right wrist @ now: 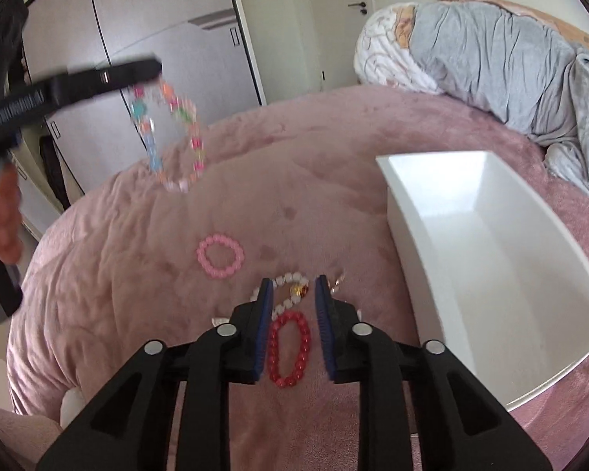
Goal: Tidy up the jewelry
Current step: 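Carry both bracelets over the white box and lower them inside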
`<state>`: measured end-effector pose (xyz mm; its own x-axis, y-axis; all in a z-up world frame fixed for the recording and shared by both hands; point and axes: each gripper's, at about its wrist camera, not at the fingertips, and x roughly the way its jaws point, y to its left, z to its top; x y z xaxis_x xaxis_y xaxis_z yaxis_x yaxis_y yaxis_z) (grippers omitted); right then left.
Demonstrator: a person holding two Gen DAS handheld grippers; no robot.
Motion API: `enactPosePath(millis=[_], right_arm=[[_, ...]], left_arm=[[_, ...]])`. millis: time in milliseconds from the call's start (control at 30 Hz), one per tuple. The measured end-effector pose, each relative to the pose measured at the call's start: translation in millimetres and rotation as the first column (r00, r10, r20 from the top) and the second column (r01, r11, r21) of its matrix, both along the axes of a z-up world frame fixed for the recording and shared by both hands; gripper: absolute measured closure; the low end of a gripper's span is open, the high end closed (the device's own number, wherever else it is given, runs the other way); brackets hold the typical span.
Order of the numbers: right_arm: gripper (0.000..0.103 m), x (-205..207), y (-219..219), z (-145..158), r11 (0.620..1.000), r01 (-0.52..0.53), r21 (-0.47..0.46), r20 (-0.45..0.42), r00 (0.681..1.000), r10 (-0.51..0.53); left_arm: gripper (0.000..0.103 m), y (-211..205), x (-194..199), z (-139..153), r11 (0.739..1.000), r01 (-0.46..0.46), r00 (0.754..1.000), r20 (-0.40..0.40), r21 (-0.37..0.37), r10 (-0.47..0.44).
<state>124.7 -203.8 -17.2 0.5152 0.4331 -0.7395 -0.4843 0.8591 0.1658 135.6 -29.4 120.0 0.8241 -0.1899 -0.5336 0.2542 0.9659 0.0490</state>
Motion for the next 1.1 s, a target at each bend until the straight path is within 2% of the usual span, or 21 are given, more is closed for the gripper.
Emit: enactPosePath(millis=[167,333,400,433,467,700,933,1100], right_arm=[[0.076,7.1,15.4,-51.3,0.997,-0.017,-0.073,-0.097,0.995,0.010],[0.078,10.4,31.6,-87.3,0.991,-0.060,-0.124,-0.170,0.985,0.038],[0.078,9.0,36.8,-94.3,0.989,-0.066,-0.129,-0.173,0.984,0.043],[0.087,8.5,37.8,-94.5,0.990,-0.069,-0.121,-0.173,0.984,0.047],[0.093,8.0,38.0,-93.7,0.992,-0.071,-0.103,-0.176,0.983,0.052],[0.093,10.2,25.6,-66.8,0.999,-0.033,0.001,-0.133,0.991,0.032],[0.093,10.5,7.1,-17.1,0.992,-0.010,0.127,-0.053,0.998,0.017],[0.093,3.9,-9.3,19.5,0.985,0.001,0.174,0.022,1.000,-0.005]], left_arm=[[0.089,6.7,0.8,-3.8,0.999,-0.015,1.000,-0.005,-0.030,0.015],[0.089,16.5,2.8,-17.3,0.999,-0.023,0.999,-0.022,-0.030,0.022],[0.089,21.6,3.9,-22.0,0.999,-0.031,0.999,-0.029,-0.035,0.030],[0.089,23.7,4.0,-23.6,0.999,-0.034,0.999,-0.031,-0.038,0.033],[0.089,25.5,3.9,-25.6,0.999,-0.037,0.999,-0.032,-0.038,0.036],[0.089,30.2,4.6,-33.5,0.998,-0.052,0.998,-0.041,-0.047,0.050],[0.089,23.7,5.7,-24.0,0.998,-0.041,0.999,-0.016,-0.048,0.040],[0.089,13.1,7.1,-12.5,0.998,-0.035,0.999,0.005,-0.056,0.036]])
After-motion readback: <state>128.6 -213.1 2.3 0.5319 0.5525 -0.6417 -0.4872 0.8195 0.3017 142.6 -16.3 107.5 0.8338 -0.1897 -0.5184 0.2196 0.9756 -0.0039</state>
